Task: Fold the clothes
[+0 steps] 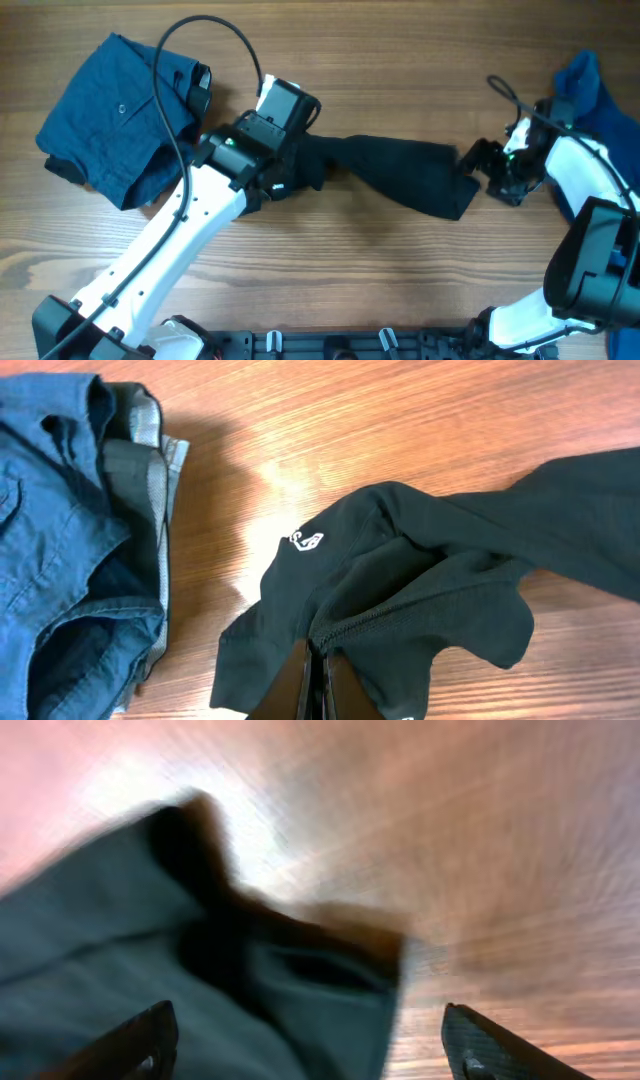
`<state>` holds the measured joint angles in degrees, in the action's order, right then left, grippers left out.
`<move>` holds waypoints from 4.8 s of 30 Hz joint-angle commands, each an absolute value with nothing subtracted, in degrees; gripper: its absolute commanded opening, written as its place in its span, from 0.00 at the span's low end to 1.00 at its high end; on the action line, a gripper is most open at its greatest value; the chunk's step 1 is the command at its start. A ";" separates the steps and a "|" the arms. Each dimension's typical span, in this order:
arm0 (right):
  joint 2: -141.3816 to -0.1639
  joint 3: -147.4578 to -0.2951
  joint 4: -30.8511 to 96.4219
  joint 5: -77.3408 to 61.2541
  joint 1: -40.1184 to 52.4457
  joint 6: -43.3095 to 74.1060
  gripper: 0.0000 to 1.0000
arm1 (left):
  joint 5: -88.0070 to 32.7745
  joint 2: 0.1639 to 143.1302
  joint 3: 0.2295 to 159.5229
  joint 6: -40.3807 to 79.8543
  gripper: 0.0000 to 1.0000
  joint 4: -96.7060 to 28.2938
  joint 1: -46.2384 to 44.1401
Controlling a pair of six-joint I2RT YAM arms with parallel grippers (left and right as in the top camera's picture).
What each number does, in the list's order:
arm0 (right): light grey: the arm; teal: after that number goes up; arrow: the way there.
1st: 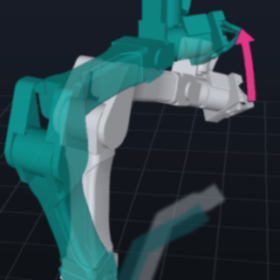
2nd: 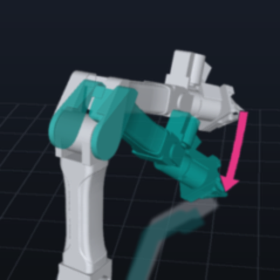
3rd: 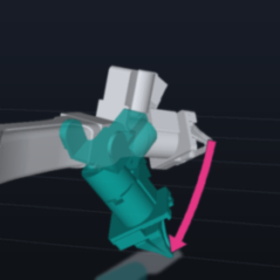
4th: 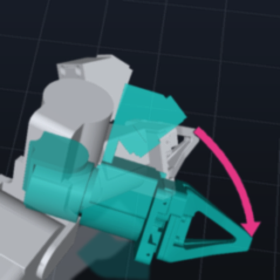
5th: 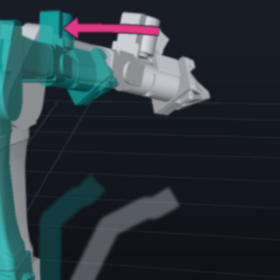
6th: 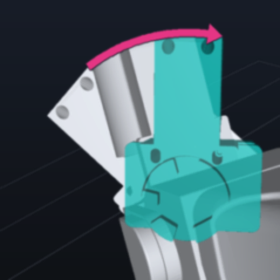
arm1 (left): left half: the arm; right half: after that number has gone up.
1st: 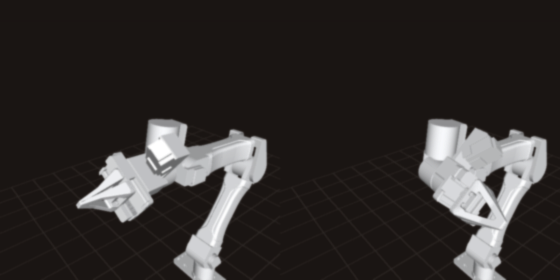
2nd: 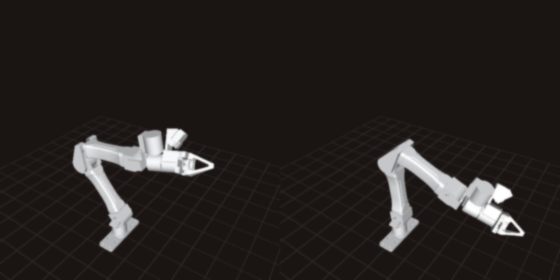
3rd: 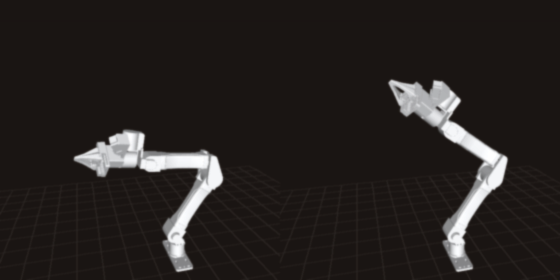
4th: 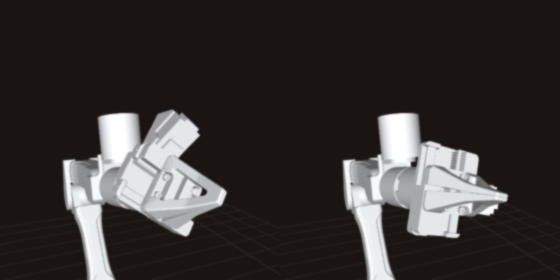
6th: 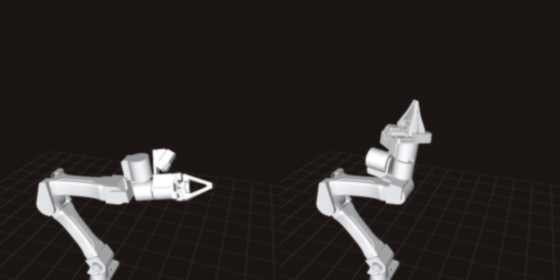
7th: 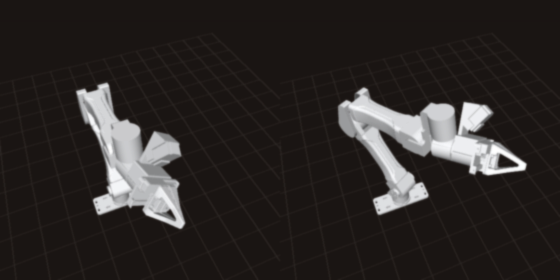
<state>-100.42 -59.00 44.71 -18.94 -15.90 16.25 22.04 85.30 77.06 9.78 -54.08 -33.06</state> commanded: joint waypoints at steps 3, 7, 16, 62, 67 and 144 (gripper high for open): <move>-101.06 -49.23 38.11 -22.28 -15.70 17.56 0.80 | 22.46 85.08 77.69 11.40 0.04 -53.84 -31.11; -101.03 -46.85 39.53 -25.56 -15.73 14.83 0.82 | 22.13 85.08 77.69 11.38 0.04 -53.69 -31.11; -97.65 -47.03 27.64 -32.67 -15.73 11.42 0.63 | 22.13 85.08 77.69 11.35 0.05 -53.45 -31.11; -58.59 -48.95 22.17 -9.37 -11.88 22.92 0.04 | 1.76 89.62 77.41 10.98 0.73 -53.19 -31.09; -58.59 -49.12 22.26 -7.81 -11.88 24.16 0.04 | 1.83 98.21 77.08 11.00 0.71 -51.99 -30.57; -94.00 -51.29 48.84 -19.31 -20.60 16.67 0.63 | -5.61 102.06 78.02 6.39 0.61 -53.78 -32.62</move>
